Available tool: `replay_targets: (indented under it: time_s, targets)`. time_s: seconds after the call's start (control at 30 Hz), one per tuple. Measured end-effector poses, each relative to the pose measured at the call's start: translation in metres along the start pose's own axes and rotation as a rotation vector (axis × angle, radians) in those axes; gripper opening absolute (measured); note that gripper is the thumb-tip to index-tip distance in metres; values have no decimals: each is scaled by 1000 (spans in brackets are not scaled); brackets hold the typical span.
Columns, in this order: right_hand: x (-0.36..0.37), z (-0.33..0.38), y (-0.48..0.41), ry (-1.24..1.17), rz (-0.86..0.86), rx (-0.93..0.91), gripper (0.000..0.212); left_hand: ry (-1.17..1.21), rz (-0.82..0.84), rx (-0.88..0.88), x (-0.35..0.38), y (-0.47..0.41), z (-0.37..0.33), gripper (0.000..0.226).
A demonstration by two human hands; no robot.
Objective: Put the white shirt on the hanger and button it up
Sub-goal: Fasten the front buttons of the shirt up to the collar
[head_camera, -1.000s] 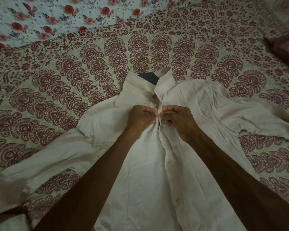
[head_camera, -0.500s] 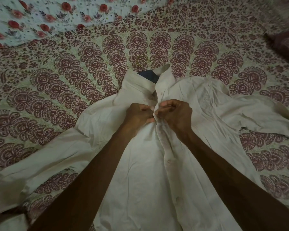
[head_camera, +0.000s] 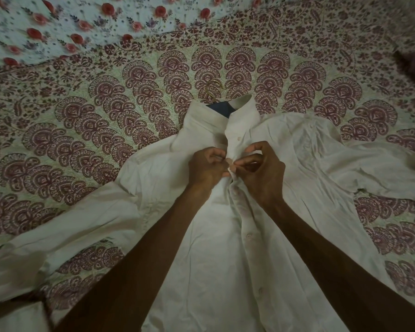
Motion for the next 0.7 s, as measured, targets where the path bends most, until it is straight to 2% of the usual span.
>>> replay_targets:
  time_s: [0.13,0.2,0.23,0.33,0.43,0.5,0.6,0.7]
  targets:
    - [5,0,0,-45,26,-63,38,5,-2,-23,0,-1,-3,20]
    - [3,0,-4,-101,22,29,31,41,-5,-48,-2,0,-4,27]
    - [1,1,-7,-174,65,167,26,48,1,-41,-2,1,-3,32]
    - [0,4,-19,-531,399,715,21,-81,29,93,-5,6,2,39]
    - [-4,8,-28,-643,562,946,21,-318,82,377,-6,9,-2,38]
    - [-5,4,-32,-698,533,1068,22,-543,160,497,-6,9,-10,39]
    - [-9,-1,-34,-742,538,1144,20,-783,206,553,-3,10,-18,42]
    - [-8,-3,-33,-691,562,1075,22,-735,173,498,-2,8,-17,47]
Point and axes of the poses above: each hand's wrist, its own y-axis away from the middle knuckle, its own x-axis out of the palm, z = x × y, the point moved 2 cm from there along -y, towards the middle knuckle, and after that the axes turned 7 degrees about z, right-handed, at the moved point
